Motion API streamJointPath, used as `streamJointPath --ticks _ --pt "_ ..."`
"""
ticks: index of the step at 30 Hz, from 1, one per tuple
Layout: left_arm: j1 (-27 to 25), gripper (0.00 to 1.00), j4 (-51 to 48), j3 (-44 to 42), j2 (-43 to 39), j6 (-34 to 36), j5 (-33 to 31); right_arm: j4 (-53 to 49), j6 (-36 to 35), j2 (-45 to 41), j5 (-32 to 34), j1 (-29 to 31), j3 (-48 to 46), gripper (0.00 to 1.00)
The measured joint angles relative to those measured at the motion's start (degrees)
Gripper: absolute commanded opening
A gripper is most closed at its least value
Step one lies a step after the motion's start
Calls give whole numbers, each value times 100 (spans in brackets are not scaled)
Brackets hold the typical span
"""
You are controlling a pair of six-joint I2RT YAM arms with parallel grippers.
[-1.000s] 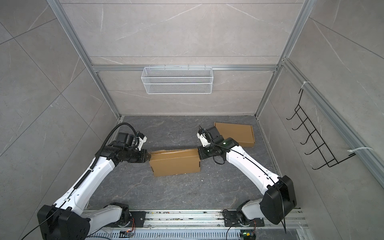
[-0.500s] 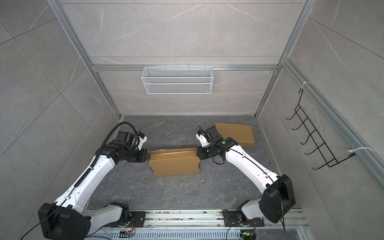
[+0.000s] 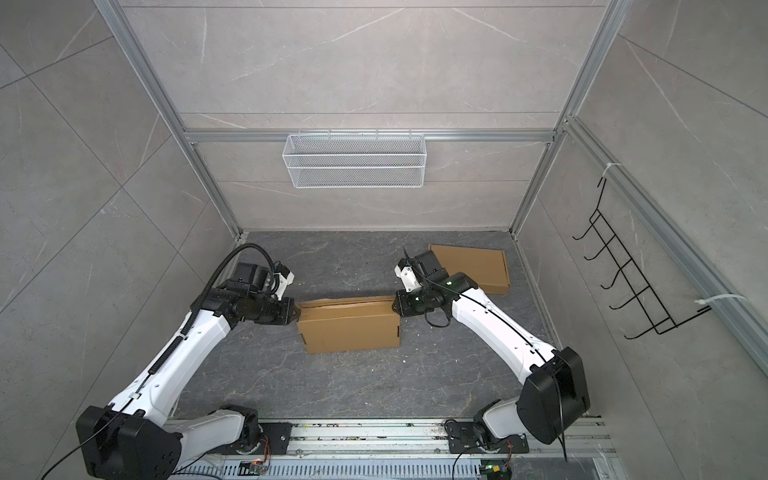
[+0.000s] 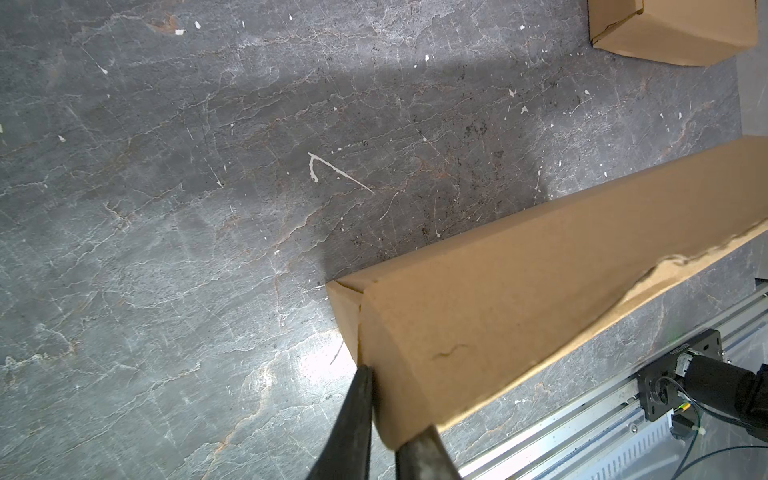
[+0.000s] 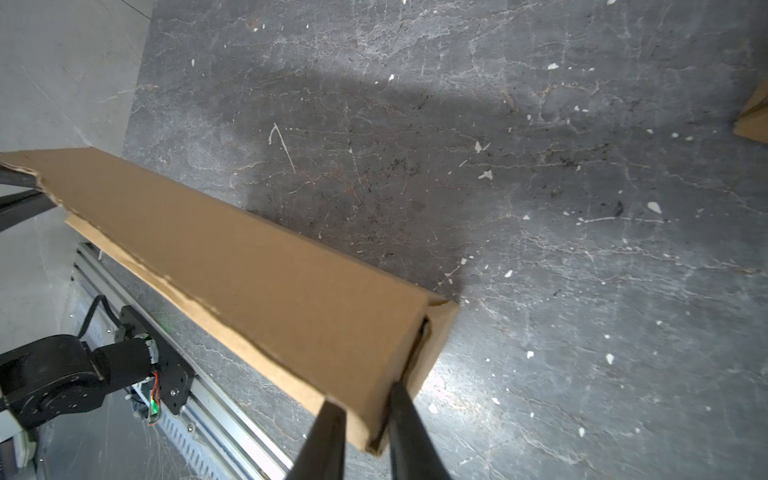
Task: Fold the paper box
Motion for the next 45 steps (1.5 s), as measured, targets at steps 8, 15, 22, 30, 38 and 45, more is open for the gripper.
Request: streamJointPath --ticks 8,15,22,30,38,45 --pt "0 14 -7 11 0 15 -2 22 -151 26 243 9 -26 11" --pt "0 14 -251 177 72 17 -31 114 -260 26 442 92 -50 9" --pt "0 12 -380 363 243 17 -105 240 -323 26 640 149 -85 7" --pt "0 13 -632 723 372 15 -157 501 -407 -17 929 238 -221 5" --pt "0 35 -809 890 431 15 -184 745 -455 -166 1086 313 -431 5" --pt "74 59 -616 503 142 -28 -308 909 -474 -227 1150 326 -546 5"
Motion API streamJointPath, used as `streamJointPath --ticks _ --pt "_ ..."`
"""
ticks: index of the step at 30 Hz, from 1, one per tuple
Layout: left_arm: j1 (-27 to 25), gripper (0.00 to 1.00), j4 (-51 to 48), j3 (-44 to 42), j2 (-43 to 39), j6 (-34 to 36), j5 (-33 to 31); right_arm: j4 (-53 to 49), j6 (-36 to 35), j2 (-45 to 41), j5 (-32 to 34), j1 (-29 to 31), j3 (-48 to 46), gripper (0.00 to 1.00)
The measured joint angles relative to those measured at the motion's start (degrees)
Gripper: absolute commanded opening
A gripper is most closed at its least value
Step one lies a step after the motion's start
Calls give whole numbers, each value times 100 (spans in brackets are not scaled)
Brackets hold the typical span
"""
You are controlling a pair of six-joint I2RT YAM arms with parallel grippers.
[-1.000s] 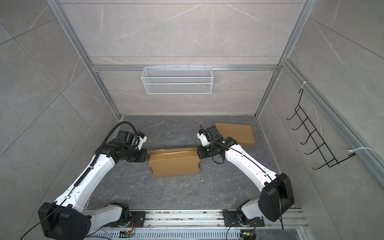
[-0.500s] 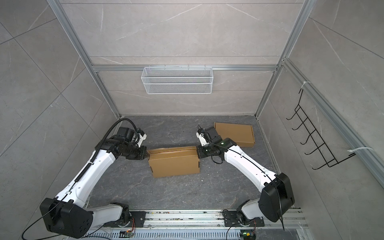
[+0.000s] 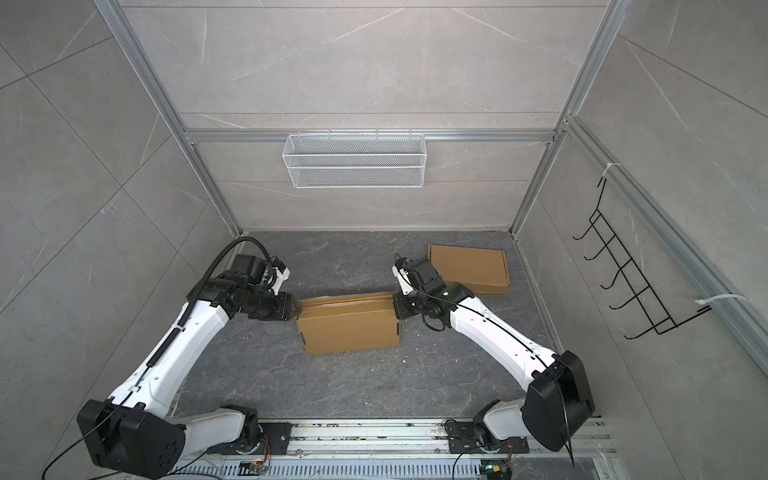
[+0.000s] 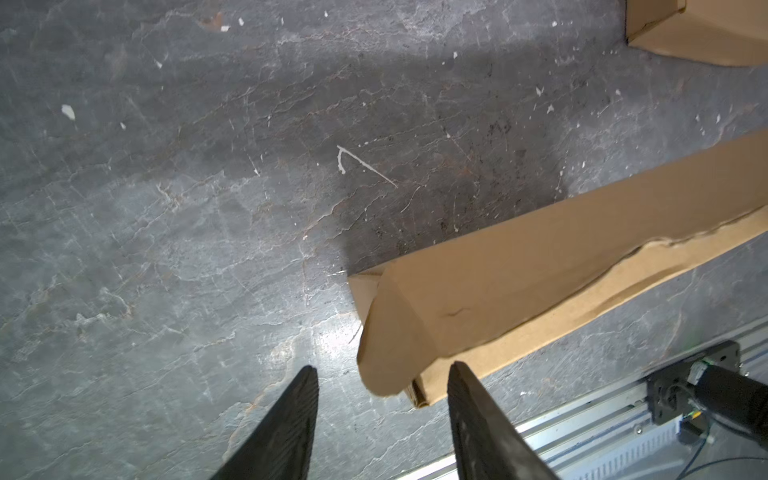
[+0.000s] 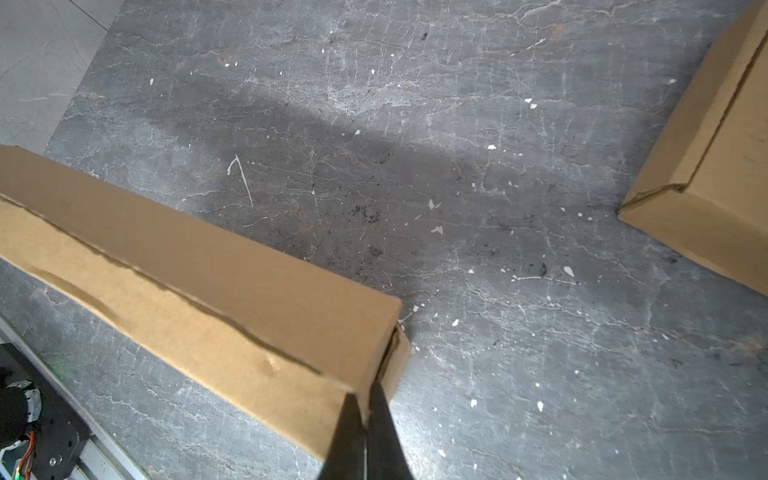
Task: Fold the paper box
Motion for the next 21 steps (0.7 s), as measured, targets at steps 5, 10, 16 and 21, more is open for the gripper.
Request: streamJointPath --ticks 5,10,16,21 --pt "83 58 304 -433 -216 -4 72 109 -50 -90 0 9 -125 6" --pt "315 49 621 -557 -216 2 289 387 -149 -271 44 28 -385 9" --pt "549 41 765 -555 -205 87 542 643 -177 -302 136 37 -511 9" --pt "551 38 767 -553 -66 164 752 758 -175 -315 177 37 -575 9"
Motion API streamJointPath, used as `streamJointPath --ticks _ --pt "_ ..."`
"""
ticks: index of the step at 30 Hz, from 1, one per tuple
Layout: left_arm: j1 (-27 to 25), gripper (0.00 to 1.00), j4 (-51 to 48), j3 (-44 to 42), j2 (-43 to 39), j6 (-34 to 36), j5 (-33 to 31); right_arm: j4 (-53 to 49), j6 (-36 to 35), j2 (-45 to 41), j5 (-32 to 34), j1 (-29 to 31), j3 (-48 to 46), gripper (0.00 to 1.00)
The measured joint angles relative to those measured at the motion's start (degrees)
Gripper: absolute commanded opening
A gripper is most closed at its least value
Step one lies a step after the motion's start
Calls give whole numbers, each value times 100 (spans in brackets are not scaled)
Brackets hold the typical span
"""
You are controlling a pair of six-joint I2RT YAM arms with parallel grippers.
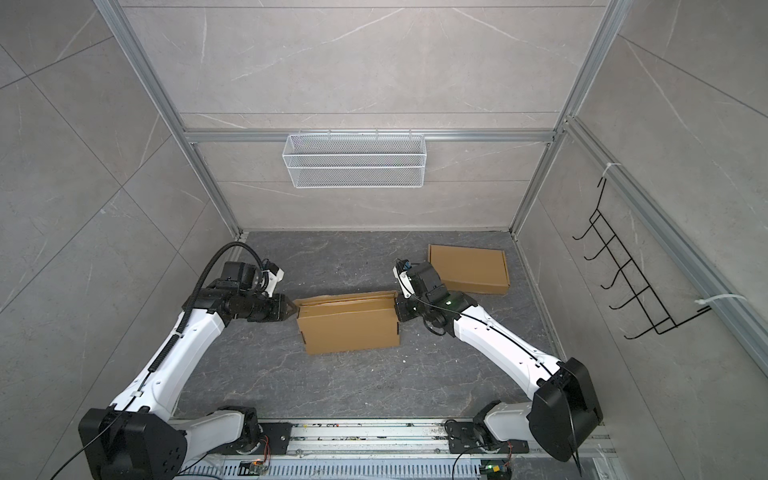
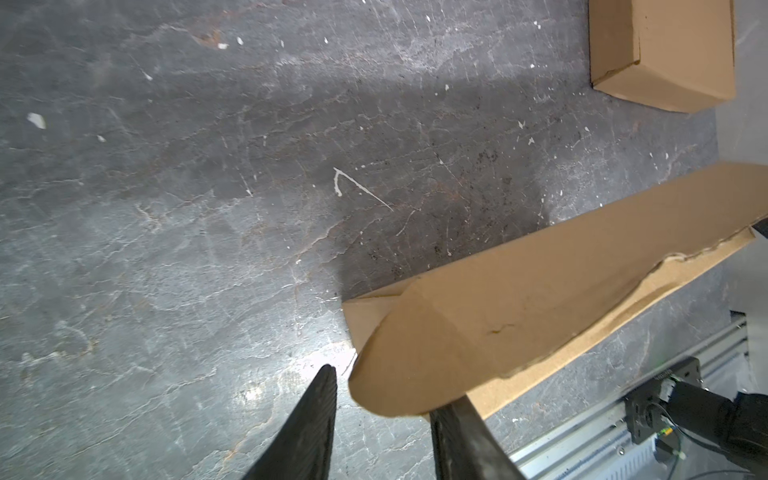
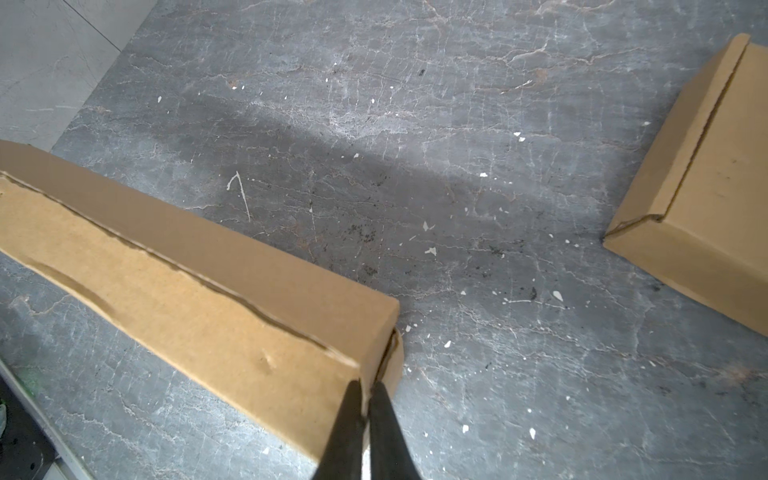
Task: Fold the paper box
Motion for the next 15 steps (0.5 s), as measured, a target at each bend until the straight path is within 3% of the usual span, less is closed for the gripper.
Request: streamJointPath --ticks 15 --pt "-2 11 11 170 136 170 190 225 -13 -146 291 149 -214 12"
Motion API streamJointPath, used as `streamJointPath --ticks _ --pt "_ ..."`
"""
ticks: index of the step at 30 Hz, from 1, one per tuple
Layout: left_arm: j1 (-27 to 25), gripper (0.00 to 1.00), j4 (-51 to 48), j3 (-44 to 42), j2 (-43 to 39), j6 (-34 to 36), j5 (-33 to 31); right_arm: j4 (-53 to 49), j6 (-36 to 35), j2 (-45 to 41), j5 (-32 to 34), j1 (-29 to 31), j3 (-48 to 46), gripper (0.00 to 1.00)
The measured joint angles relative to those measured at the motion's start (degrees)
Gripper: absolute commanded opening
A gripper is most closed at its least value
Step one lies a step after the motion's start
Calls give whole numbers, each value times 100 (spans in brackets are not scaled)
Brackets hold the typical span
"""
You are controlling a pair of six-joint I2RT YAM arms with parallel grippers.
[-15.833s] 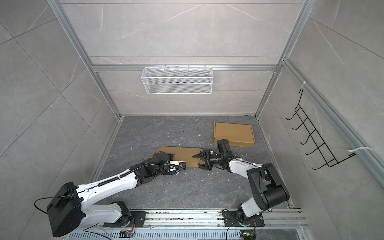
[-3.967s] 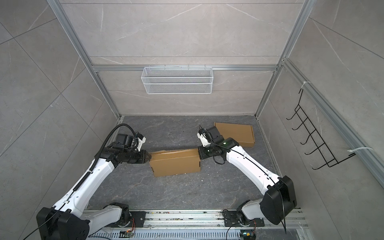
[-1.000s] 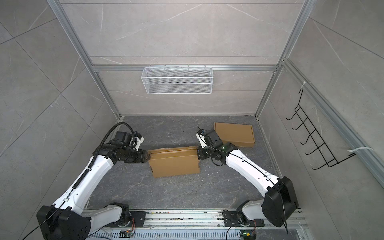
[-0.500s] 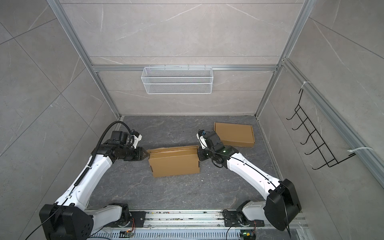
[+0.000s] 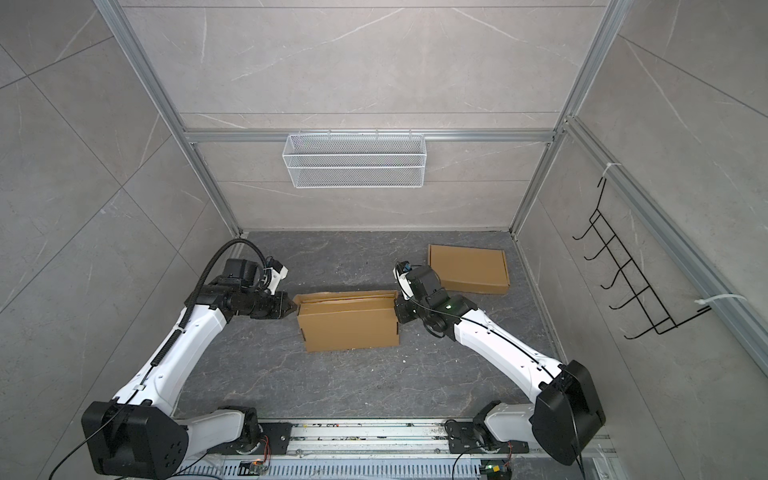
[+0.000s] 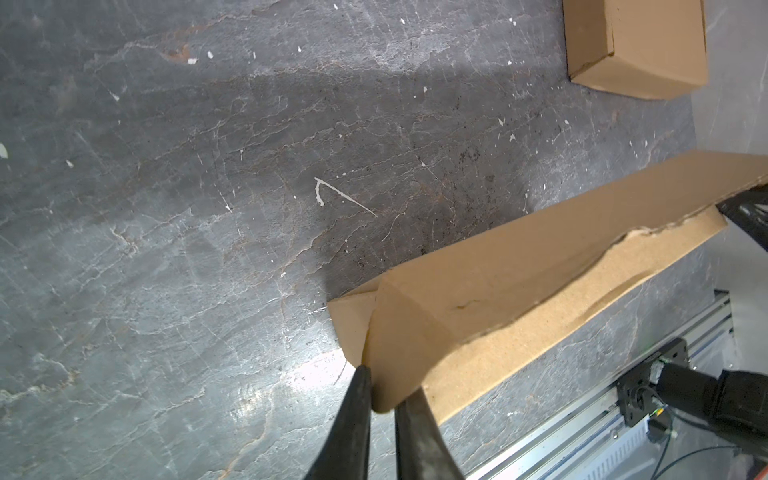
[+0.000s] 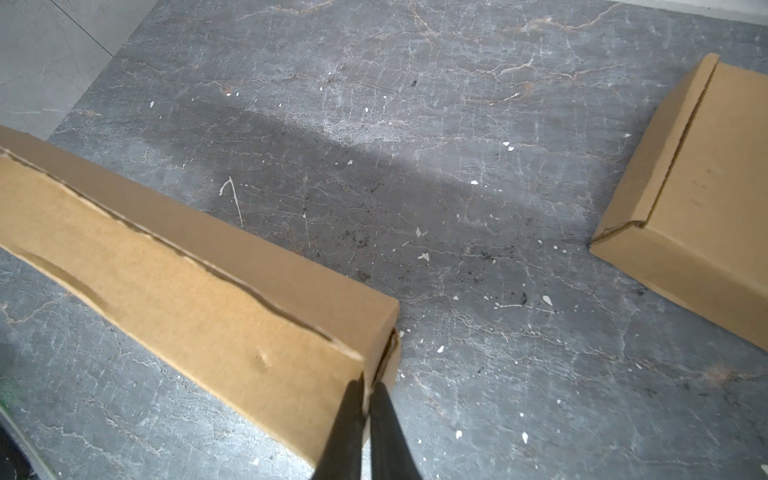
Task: Fold the paper box
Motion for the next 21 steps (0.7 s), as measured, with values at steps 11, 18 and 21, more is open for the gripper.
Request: streamJointPath --ticks 11,18,21 --pt "-2 3 -166 199 68 101 15 221 -2 -214 367 251 -271 18" --pt "-2 2 -319 291 72 144 26 420 -2 -315 575 345 -448 22" --pt "-2 2 -413 345 74 142 66 514 -2 -345 684 389 -518 23"
